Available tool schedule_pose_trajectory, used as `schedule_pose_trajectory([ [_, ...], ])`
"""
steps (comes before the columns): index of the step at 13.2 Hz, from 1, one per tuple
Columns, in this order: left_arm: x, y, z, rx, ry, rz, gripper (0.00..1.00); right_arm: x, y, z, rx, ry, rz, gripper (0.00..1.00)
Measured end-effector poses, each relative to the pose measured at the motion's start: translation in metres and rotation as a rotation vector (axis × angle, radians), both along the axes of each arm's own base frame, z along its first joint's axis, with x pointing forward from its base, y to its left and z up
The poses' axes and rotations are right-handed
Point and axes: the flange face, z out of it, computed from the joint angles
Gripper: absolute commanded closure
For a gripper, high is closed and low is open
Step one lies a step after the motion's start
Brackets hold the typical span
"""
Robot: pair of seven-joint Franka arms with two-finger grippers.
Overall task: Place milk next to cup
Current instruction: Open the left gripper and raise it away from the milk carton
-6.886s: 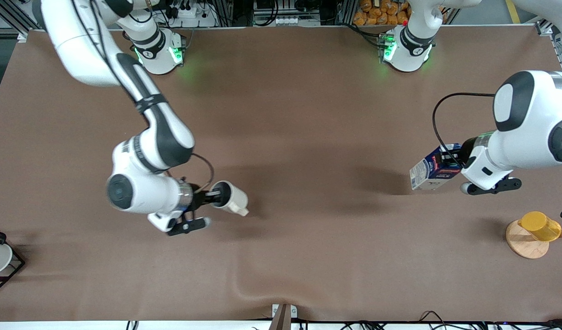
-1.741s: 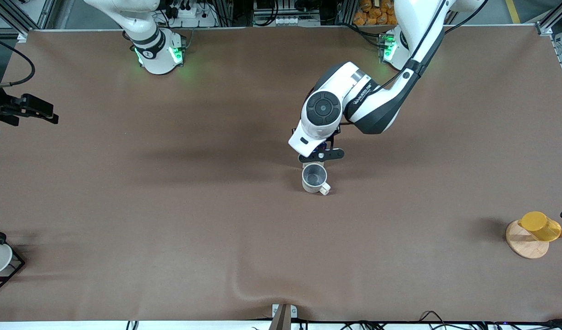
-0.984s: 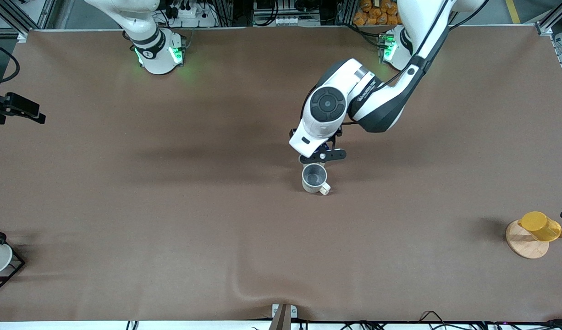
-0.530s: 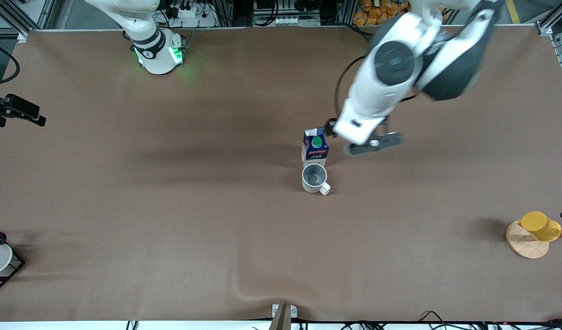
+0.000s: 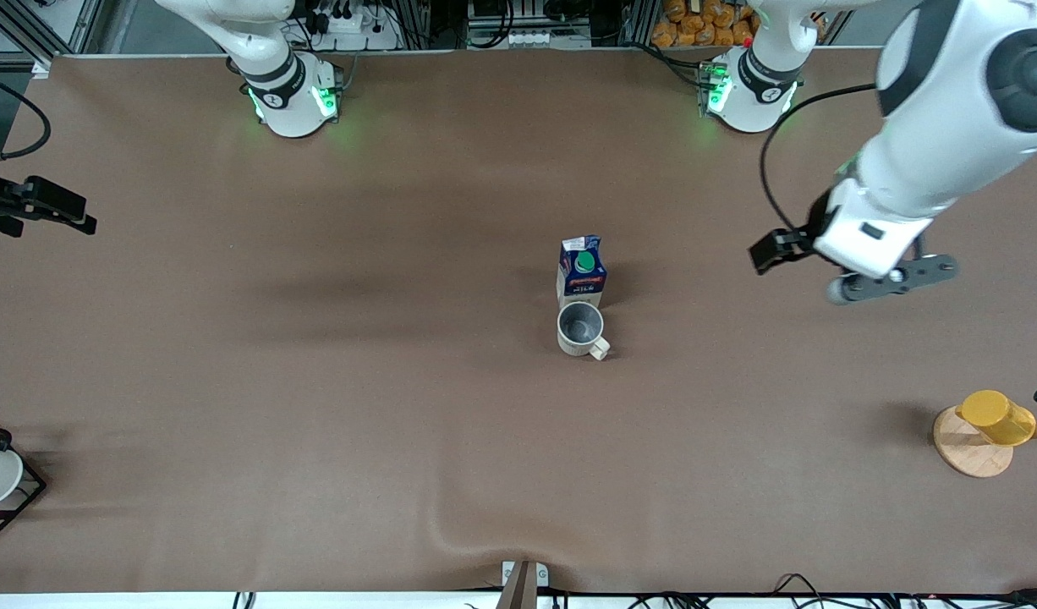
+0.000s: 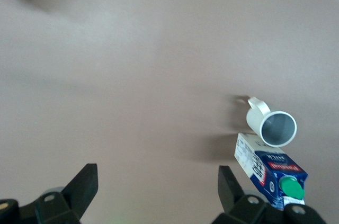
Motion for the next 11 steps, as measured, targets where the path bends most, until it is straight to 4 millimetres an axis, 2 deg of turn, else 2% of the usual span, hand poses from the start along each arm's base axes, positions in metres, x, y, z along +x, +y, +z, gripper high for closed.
schedule_pose_trajectory([
  [4,-0.003,0.029,0.023,0.041,-0.051,-0.003,0.00,0.000,0.000,-0.002,0.000,0.002,-0.001,0.00],
  [7,0.000,0.079,0.035,0.055,-0.065,-0.075,0.00,-0.001,-0.002,-0.003,0.000,0.008,-0.003,0.00],
  [11,-0.005,0.099,0.045,0.015,-0.047,-0.082,0.00,-0.001,-0.003,-0.003,0.000,0.010,-0.005,0.00],
])
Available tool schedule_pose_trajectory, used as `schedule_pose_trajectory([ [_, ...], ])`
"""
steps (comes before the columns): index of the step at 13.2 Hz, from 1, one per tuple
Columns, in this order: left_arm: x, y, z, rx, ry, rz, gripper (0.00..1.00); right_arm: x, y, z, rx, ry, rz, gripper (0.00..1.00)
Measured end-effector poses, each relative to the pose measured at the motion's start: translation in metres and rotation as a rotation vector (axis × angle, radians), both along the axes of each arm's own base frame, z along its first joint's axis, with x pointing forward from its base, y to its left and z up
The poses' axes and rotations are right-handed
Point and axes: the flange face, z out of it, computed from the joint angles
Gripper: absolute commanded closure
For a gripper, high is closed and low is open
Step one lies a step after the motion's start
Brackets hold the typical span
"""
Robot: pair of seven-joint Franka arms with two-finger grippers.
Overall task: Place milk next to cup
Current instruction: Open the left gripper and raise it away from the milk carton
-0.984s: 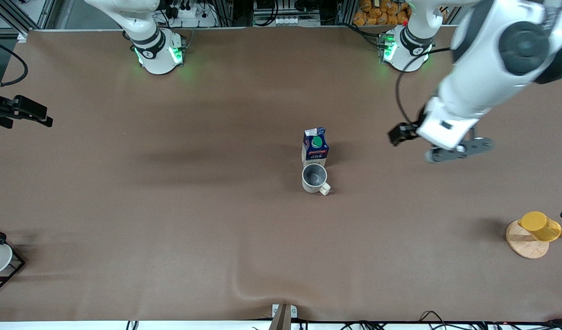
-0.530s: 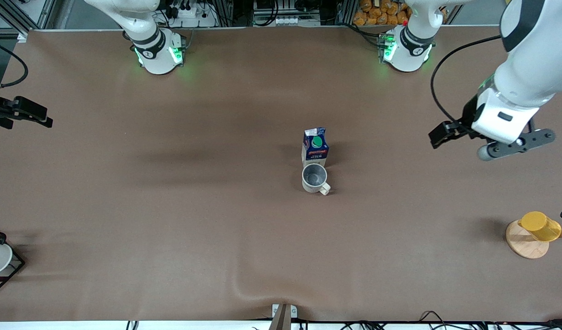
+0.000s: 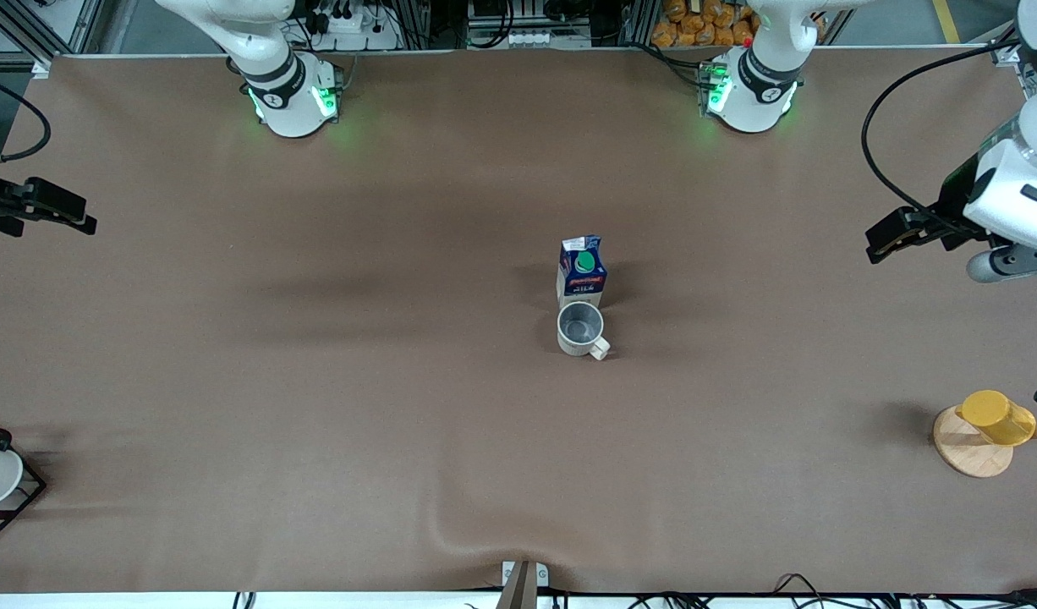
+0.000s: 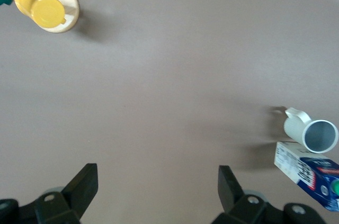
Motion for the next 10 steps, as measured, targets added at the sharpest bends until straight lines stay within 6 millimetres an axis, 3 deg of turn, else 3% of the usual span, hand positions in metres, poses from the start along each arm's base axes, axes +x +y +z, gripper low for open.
schedule_pose_trajectory([
  [3,-0.003,0.022,0.012,-0.028,0.011,-0.102,0.00,0.000,0.000,0.000,0.000,0.001,0.000,0.00],
  [10,-0.003,0.043,0.012,0.026,0.018,-0.189,0.00,0.000,0.000,0.000,0.000,0.002,-0.001,0.00],
])
